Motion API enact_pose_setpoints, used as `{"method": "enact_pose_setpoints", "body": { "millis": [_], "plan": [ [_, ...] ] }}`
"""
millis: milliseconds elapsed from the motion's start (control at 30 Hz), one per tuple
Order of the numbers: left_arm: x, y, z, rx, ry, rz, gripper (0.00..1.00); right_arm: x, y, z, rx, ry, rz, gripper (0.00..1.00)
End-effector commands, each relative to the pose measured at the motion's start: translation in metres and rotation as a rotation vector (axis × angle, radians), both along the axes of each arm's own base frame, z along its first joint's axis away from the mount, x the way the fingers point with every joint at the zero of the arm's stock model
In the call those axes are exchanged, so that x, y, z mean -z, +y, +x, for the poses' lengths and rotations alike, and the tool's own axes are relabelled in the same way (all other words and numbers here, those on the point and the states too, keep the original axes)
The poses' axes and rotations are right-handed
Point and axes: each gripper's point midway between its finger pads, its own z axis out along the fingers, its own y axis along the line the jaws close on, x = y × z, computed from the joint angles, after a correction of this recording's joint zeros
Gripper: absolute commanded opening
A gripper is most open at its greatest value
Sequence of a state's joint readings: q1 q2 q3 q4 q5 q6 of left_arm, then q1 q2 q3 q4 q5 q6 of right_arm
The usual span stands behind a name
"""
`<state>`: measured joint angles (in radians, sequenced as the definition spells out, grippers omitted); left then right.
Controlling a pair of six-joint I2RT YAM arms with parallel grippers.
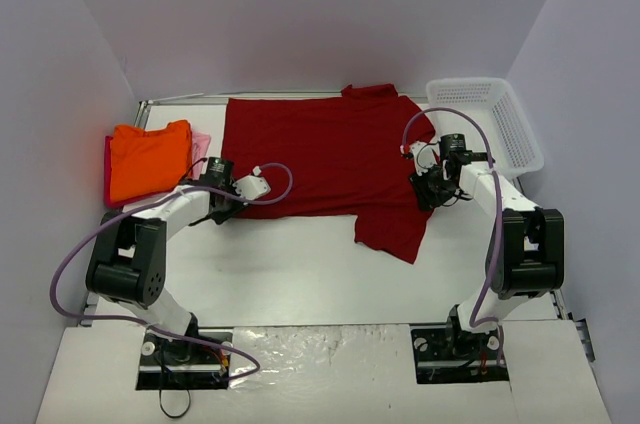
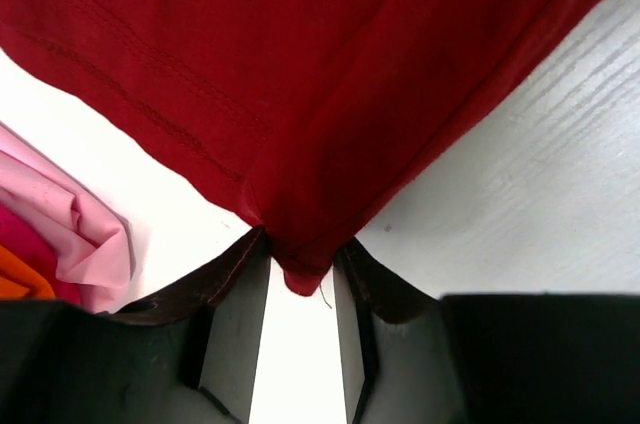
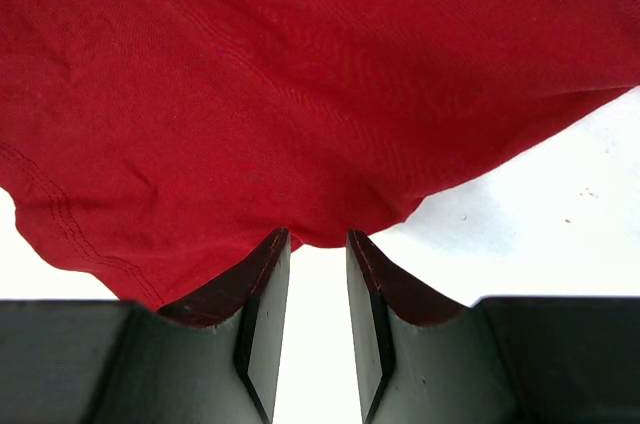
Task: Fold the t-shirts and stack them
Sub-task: Flatten out the tshirt, then grap the side of the flattened tshirt closest away from the robot with both arms
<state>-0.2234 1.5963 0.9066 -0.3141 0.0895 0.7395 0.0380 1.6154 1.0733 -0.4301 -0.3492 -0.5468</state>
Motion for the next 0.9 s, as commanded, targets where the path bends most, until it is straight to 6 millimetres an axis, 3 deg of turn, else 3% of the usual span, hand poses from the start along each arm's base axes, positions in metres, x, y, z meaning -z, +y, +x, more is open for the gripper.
{"method": "enact_pose_setpoints", "body": {
  "millis": [0, 100, 233, 333, 433, 533, 700, 867],
  "plan": [
    [-0.014, -0.003, 0.007, 0.0, -0.015, -0.018, 0.28, 0.005, -0.001, -0.008, 0.004, 0.036, 0.007, 0.26],
    [-0.017, -0.003, 0.007, -0.002, -0.018, -0.019, 0.24, 0.003, 0.001, -0.009, 0.0, 0.03, 0.017, 0.25],
    [-0.02, -0.001, 0.006, -0.014, -0.013, -0.013, 0.03, -0.003, 0.006, -0.018, -0.023, 0.055, 0.041, 0.26],
    [-0.026, 0.001, 0.003, -0.024, -0.012, -0.017, 0.02, -0.014, 0.018, -0.036, -0.123, 0.1, 0.082, 0.27],
    [-0.031, 0.007, 0.0, -0.053, -0.022, -0.023, 0.02, -0.016, 0.013, -0.053, -0.183, 0.137, -0.004, 0.27],
    [-0.032, 0.011, -0.003, -0.081, -0.023, -0.035, 0.02, -0.022, 0.01, -0.073, -0.249, 0.181, -0.064, 0.38],
    [-0.036, 0.011, -0.002, -0.131, -0.007, -0.077, 0.02, -0.04, 0.022, -0.099, -0.349, 0.199, -0.084, 0.48],
    [-0.034, 0.006, -0.003, -0.172, 0.012, -0.124, 0.02, -0.035, 0.02, -0.12, -0.431, 0.252, -0.153, 0.5]
  ]
}}
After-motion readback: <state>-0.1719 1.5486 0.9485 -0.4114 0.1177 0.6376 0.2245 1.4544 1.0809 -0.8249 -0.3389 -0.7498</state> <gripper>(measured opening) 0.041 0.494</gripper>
